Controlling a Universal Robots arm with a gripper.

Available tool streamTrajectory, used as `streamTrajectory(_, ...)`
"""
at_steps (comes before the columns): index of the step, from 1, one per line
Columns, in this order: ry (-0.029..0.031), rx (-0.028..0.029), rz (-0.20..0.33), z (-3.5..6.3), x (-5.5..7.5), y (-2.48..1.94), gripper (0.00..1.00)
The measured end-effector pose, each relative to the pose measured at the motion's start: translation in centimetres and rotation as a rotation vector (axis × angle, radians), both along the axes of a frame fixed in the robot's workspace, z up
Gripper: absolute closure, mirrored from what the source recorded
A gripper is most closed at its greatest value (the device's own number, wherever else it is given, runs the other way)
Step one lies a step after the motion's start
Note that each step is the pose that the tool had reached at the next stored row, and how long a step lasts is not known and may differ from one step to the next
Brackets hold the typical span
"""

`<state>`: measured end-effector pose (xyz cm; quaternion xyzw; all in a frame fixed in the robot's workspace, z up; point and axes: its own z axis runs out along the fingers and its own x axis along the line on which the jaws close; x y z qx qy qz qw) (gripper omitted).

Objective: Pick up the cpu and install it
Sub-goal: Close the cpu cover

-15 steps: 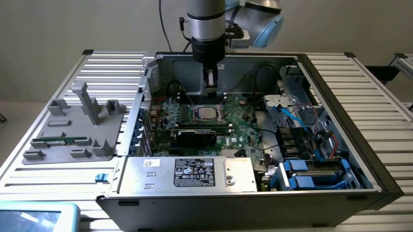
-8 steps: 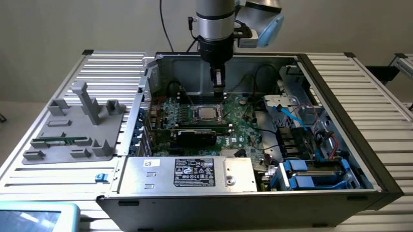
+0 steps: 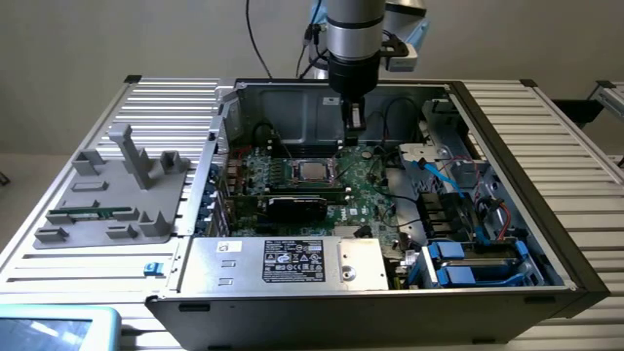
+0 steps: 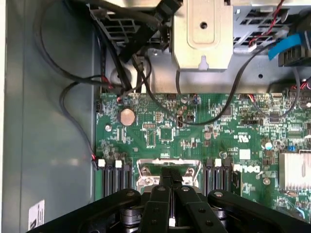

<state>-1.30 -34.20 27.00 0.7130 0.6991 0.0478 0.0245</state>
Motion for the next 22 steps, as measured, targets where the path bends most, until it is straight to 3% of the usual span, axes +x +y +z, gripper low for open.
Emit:
streamTrajectory(9,0.0038,0.0001,0.001,0.05,3.4,-0.11,0.91)
streamTrajectory(19,0.0038,0.0003,0.004,-1.77,3.6,-0.55,0.91)
streamTrajectory(22,0.0035,0.0002,0.005,-2.27,3.4,-0.46,0.91)
